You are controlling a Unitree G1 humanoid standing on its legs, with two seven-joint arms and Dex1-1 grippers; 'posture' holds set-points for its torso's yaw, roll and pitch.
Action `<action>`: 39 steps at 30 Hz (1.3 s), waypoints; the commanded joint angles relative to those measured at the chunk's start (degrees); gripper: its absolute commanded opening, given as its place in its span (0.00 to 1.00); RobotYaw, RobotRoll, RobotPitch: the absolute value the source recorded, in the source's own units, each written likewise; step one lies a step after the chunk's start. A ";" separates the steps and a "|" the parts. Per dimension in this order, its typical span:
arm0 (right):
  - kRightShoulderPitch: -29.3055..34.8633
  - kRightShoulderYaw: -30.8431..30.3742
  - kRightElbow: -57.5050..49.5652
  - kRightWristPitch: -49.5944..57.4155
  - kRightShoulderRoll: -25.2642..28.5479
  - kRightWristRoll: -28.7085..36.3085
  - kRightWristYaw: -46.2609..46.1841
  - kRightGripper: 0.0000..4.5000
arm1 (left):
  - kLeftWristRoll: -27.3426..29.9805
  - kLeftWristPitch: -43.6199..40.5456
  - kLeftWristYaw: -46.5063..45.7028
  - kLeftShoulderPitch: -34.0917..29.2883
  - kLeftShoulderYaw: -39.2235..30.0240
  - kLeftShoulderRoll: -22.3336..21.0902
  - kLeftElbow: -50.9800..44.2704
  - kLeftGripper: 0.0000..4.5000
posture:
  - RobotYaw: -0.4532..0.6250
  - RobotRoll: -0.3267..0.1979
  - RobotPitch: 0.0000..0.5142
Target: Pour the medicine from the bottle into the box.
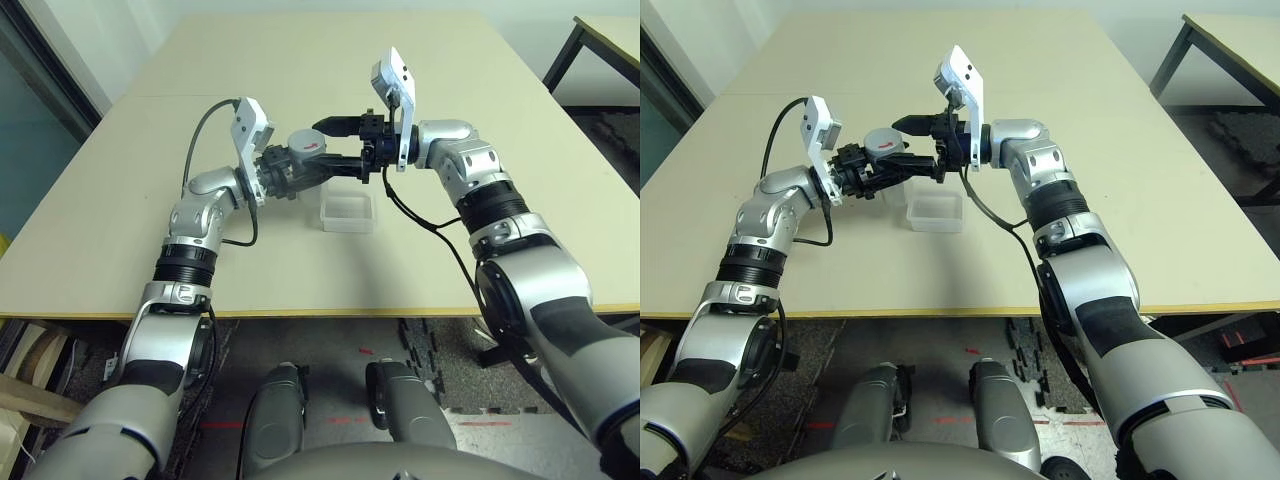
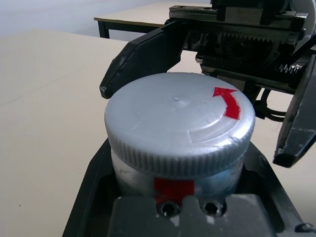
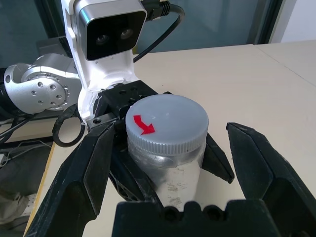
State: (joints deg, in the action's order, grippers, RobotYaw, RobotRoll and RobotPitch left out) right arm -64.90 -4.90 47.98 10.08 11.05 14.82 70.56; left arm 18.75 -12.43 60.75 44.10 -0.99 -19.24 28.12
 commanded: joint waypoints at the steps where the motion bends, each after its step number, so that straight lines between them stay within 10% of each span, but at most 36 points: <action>1: -0.98 0.66 0.94 -0.46 -0.33 -0.40 -0.08 0.96 | -0.63 0.46 0.24 -0.28 0.73 -0.10 0.82 0.60 | 0.27 0.62 0.15; 7: -0.97 1.07 0.98 -0.38 -0.96 -0.58 -0.19 0.57 | -0.62 0.11 0.32 -0.69 0.79 -0.33 0.25 0.60 | 0.27 0.62 0.17; 27: -8.75 4.46 12.11 -8.02 -4.13 2.40 18.51 0.57 | -0.20 -1.87 1.38 -2.62 0.87 -1.65 -2.17 0.60 | 0.29 0.62 0.20; 34: -12.31 7.17 18.89 -10.50 -6.17 0.80 11.53 0.57 | 0.39 -2.80 1.26 -3.61 1.15 -1.95 -3.76 0.60 | 0.30 0.62 0.21; 39: -12.45 8.17 20.95 -11.52 -5.81 -1.15 8.24 1.00 | 0.49 -3.05 1.30 -3.75 1.24 -2.27 -3.96 0.60 | 0.30 0.62 0.20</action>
State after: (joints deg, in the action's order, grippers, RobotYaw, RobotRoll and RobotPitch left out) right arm -77.42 2.40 67.85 -0.78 4.55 14.16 79.56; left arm 19.92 -15.06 62.27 40.80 0.29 -20.89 23.69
